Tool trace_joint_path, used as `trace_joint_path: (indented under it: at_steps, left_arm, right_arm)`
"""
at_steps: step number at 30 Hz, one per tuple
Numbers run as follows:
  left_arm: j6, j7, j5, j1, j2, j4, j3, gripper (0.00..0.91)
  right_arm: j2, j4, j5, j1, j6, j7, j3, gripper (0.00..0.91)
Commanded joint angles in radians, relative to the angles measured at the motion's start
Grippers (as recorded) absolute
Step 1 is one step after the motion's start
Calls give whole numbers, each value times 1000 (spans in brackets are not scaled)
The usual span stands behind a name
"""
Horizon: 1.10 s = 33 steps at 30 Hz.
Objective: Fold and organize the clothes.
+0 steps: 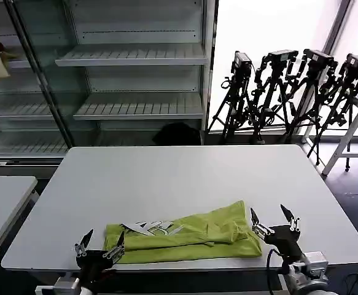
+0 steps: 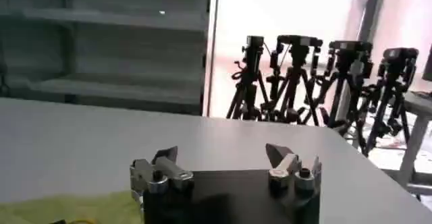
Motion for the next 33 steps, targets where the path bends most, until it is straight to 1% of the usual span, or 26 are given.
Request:
trace_joint_path:
  at_steps: [1,6,13,19,20,22,23,24,27,33]
  left_arm:
    - [-98,38,-112,-3,-99,54,20,907]
    - [-105,46,-123,-53,-114,155,25,907]
    - [-103,55,-161,-82,-113,213,7,907]
    - [-109,56,-164,-78,-108,250,-3,907]
    - [-110,57,-169,-79,-110,253,-3,877]
    - [-109,62,-178,-79,-112,251,2,393]
    - [-108,67,-183,-78,-115,248,6,30]
    - [-111,73,-184,-77,-117,246,13,10]
    - [-128,89,-176,-77,-123,245,30,0]
    - [-165,83,-125,-77,-121,231,65,0]
  right_arm:
    - [-10,-131,72,-99,251,-279,104,907]
    - [-6,-145,70,-105,258,-282,101,907]
    - [-8,-145,70,-97,260,-286,99,907]
    - [-9,-150,69,-82,261,-287,88,907]
    - [-8,-150,69,-78,260,-286,85,907]
    - [-8,-150,69,-73,259,-283,81,907]
    - [-8,-150,69,-71,258,-282,79,907]
    - [-9,-150,69,-69,258,-280,78,907]
    - [-11,-147,71,-64,256,-276,79,907]
    - [-15,-142,74,-44,247,-270,75,907]
